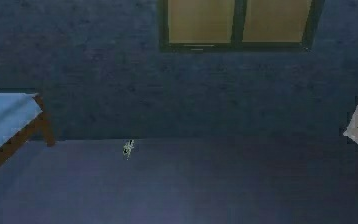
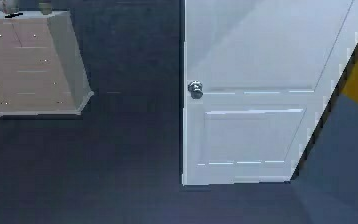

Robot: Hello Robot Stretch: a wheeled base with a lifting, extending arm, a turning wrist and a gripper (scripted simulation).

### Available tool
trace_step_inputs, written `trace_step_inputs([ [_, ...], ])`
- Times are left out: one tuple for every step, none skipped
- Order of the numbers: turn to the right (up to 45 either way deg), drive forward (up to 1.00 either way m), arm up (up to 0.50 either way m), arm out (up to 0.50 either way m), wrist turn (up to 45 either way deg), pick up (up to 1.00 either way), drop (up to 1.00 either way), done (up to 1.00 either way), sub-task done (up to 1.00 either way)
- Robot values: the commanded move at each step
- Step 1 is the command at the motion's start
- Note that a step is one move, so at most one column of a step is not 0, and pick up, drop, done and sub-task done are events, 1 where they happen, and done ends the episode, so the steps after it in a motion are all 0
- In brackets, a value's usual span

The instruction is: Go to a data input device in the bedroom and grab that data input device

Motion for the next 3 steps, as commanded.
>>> trace_step_inputs([
  [-45.0, 0.00, 0.00, 0.00, 0.0, 0.00, 0.00, 0.00, 0.00],
  [-15.0, 0.00, 0.00, 0.00, 0.0, 0.00, 0.00, 0.00, 0.00],
  [0.0, 0.30, 0.00, 0.00, 0.0, 0.00, 0.00, 0.00, 0.00],
])
